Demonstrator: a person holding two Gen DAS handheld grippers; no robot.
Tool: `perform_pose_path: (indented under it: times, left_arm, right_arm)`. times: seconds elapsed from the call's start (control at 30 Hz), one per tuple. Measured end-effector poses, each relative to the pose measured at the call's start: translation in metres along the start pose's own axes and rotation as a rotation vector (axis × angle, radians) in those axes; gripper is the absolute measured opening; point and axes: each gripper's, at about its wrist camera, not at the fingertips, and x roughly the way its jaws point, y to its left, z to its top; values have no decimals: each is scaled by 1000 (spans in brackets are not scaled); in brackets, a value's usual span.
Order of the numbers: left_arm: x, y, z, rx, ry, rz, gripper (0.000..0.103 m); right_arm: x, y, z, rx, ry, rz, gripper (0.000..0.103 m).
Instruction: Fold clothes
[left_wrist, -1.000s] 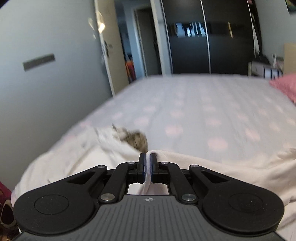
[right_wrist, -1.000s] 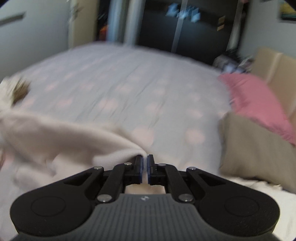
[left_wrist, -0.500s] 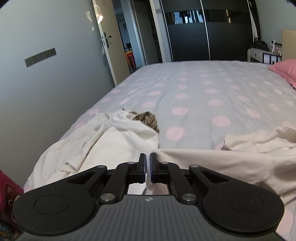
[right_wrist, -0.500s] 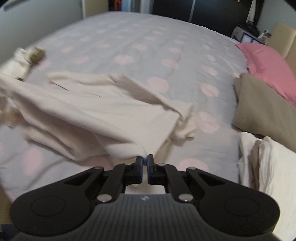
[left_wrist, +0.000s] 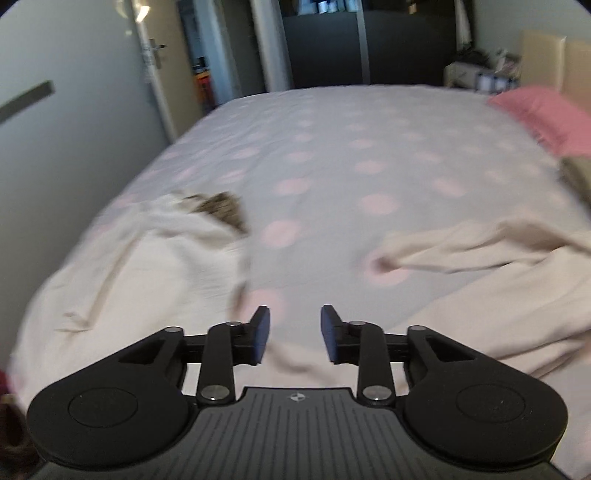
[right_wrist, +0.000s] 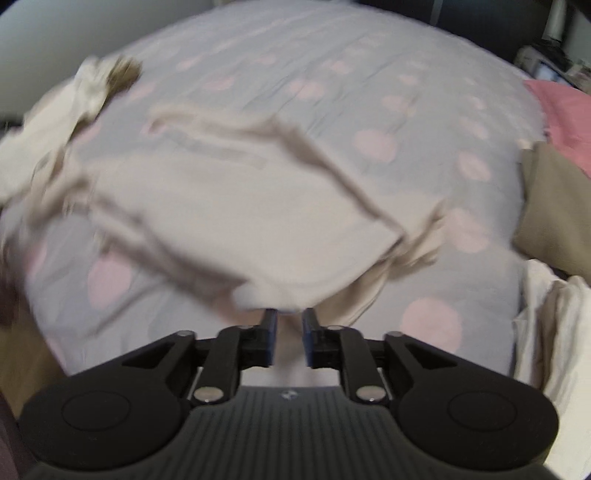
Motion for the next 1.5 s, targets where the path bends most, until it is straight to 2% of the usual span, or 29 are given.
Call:
perform_pose_path:
  times: [0.1,0.2,0.27,0.37,0.43,0.47,0.53,0.63,0.7,0.8,0.87,1.0,1.07,1.1,1.13,1.17,1.2,1.23,1.33,1.5]
  left_arm:
    - [-7,-32,12,29,-41,-133,32]
    - [-17,-63,23,41,-93,-283,49]
    - [-14,-83,29,55,-98,-327,49]
    - [6,-104,33,110,-99,-287,56]
    - [28,-111,33,136,-71,-248,62]
    - [42,-112,32,141,-45,-232,62]
    - [69,-110,29,139,8,-213,62]
    - [100,-105,17,138,76,-182,63]
    - [116,-101,7,142,124,-157,64]
    - [133,-93,-4,124,191,-108,64]
    - [141,-89,-9,92,240,-126,64]
    - [147,-89,-16,9,307,-243,64]
    - [145,-94,-18,15,309,-265,64]
    - [144,-97,-19,25,305,-270,63]
    - [143,-100,-20,37,299,-269,58]
    - [142,-102,-20,50,292,-269,52]
    - [141,-104,-20,61,285,-265,38]
    - [140,-105,-18,70,276,-258,27]
    - [136,-103,-13,66,236,-245,9]
    - [114,-91,5,1,97,-245,6]
  right_arm:
    - [-6,-8,10,41,-36,-25,36]
    - [-11,-10,13,27,-42,-54,42]
    - [-17,-16,14,23,-45,-64,47]
    - [-21,-26,14,39,-53,-82,52]
    - [-16,-30,15,41,-58,-111,56]
    - [-12,-33,16,44,-63,-124,59]
    - [-3,-38,18,51,-77,-142,69]
    - [14,-43,21,61,-82,-144,72]
    - [28,-43,22,58,-73,-155,80]
    - [49,-46,25,65,-50,-168,81]
    - [64,-49,27,92,-29,-169,81]
    - [86,-60,27,223,-9,-103,80]
    - [94,-62,27,280,-12,-58,74]
    - [97,-62,27,297,-12,-40,63]
    - [99,-60,28,302,-12,-43,50]
    - [100,-57,29,303,-12,-51,46]
    - [99,-55,31,295,-13,-62,31]
    - [97,-53,33,289,-21,-67,23]
    - [83,-48,41,280,-78,-79,19]
    - [42,-42,55,279,-239,-93,18]
